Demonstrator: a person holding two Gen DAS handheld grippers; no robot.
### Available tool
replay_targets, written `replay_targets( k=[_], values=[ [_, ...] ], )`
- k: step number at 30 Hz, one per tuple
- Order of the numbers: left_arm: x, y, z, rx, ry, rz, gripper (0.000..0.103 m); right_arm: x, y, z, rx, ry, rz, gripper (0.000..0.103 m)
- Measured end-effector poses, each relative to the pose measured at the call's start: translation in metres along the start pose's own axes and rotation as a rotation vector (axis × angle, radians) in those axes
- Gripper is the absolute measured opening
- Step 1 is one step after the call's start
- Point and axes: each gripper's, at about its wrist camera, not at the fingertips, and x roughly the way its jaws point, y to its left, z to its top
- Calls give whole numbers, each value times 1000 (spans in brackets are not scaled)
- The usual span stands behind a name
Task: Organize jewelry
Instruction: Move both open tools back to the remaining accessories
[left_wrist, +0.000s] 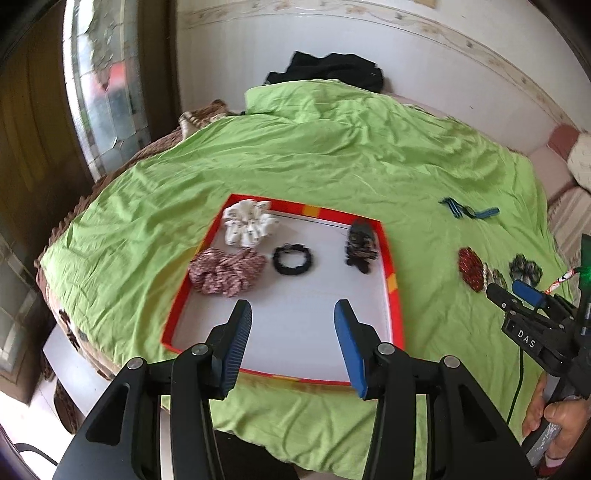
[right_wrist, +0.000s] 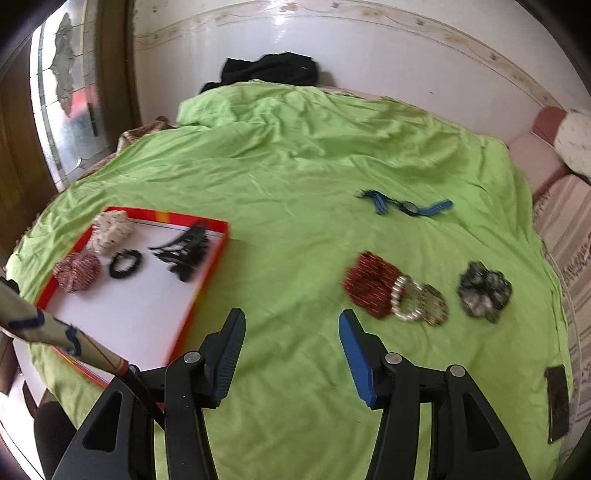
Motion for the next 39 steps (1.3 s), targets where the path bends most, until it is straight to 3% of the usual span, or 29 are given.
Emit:
replay_targets(
  k=[11,20,30,34,39],
  values=[
    [-3,-82,-7,201,-35,82,49,14,-98,-51,137,87,-89,62],
    [15,-141,-10,297,5,41,49,19,-182,-84,280,125,-153,62],
    [42,-193,-17,376,69,10,50,27,-238,-107,369,145,-176,62],
    [58,-207,-16,380,102,-8,51,29,-253,-111,392,140,-177,62],
    [83,-220,-7,325,171,-90,51,28,-273,-115,417,116,-178,62]
  ],
)
